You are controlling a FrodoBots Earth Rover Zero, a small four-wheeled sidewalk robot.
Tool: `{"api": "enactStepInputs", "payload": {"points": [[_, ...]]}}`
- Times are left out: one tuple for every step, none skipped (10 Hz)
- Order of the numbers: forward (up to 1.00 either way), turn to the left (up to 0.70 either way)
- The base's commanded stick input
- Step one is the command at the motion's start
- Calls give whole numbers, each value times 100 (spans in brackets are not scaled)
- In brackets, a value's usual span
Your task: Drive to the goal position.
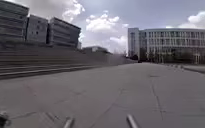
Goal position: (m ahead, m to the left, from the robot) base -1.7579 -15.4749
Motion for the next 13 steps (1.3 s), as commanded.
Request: {"api": "enactStepInputs", "payload": {"points": [[70, 0], [70, -5], [70, -31], [70, 0], [70, 0], [70, 0], [70, 0], [70, 0], [70, 0], [70, 0], [70, -6], [70, -30], [70, -33]]}}
